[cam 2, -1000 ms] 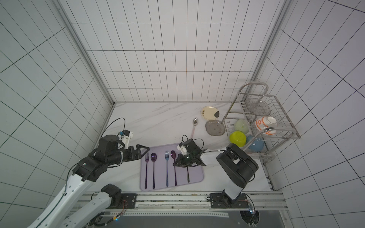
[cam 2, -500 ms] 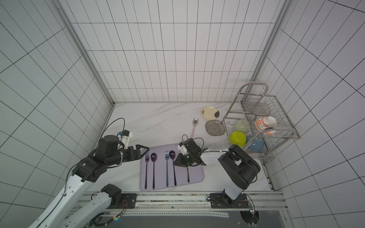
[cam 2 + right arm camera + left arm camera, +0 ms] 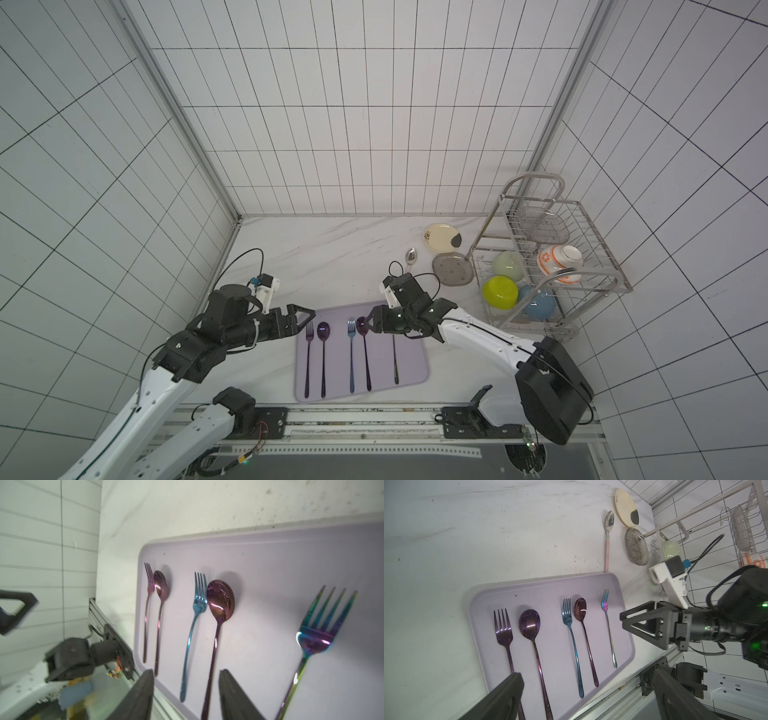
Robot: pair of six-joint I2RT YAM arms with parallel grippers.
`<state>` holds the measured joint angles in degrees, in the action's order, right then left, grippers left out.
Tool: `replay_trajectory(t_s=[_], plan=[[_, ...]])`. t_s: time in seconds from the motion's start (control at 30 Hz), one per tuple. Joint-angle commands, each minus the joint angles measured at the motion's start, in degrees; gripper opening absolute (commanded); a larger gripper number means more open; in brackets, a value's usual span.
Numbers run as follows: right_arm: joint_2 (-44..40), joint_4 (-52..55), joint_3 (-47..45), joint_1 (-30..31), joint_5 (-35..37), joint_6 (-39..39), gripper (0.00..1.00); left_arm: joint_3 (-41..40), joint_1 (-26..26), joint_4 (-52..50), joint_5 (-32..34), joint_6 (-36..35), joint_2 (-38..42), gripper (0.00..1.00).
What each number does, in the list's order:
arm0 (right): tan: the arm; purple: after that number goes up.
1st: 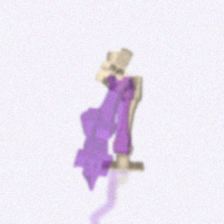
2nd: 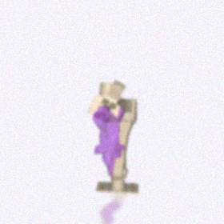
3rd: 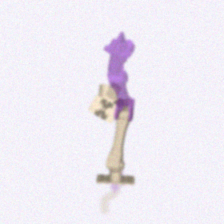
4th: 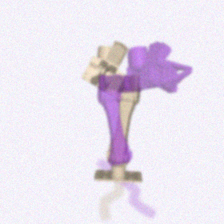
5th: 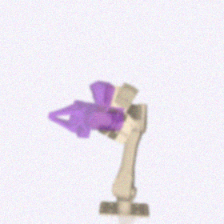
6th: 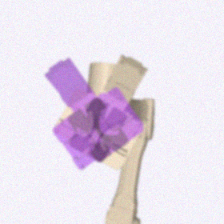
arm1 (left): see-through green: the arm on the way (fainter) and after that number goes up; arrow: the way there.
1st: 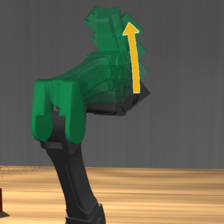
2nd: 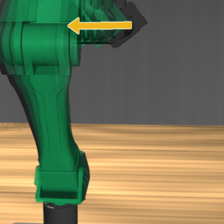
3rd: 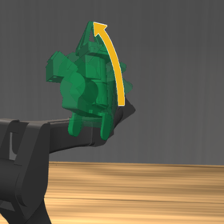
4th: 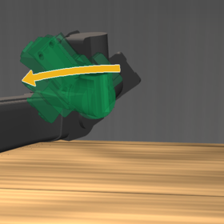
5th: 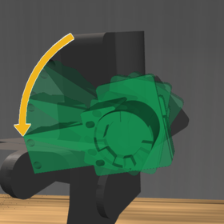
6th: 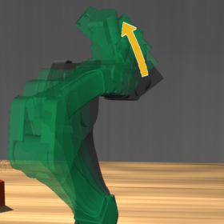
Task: Set the spoon and fork side by side
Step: Place the spoon on the tray, then pick up the spoon from the center of the board.
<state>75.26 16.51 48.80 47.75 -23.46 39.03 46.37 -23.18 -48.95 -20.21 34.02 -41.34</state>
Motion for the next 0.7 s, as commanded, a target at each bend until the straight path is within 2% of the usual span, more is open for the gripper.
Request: replay_trajectory(t_s=[0.0, 0.07, 0.17, 0.3, 0.47, 0.67], plan=[[-2.64, 16.04, 4.91, -2.87, 8.4, -4.16, 0.68, 0.03, 0.17, 1.5, 0.24, -0.91, -1.68, 0.98], [-2.91, 20.41, 7.76, -7.18, 10.75, -4.79, 0.72, 0.85, 0.17, 1.49, 0.43, -1.04, -3.61, 0.99], [-0.58, 24.76, 11.92, -12.54, 14.11, -8.32, 0.73, 2.11, 0.17, 1.4, 0.55, -1.39, -6.97, 0.98], [9.95, 29.81, 20.61, -17.94, 16.03, -15.07, 0.72, 3.66, 0.16, 1.3, 0.15, -1.5, -11.31, 0.98], [25.69, 33.44, 34.16, -20.23, 18.06, -15.95, 0.66, 5.63, 0.16, 0.1, 0.08, -1.03, -16.3, 0.98], [40.43, 35.18, 47.38, -20.68, 20.42, -12.78, 0.59, 7.04, -0.01, -0.17, -0.48, -0.28, -20.25, 0.98]])
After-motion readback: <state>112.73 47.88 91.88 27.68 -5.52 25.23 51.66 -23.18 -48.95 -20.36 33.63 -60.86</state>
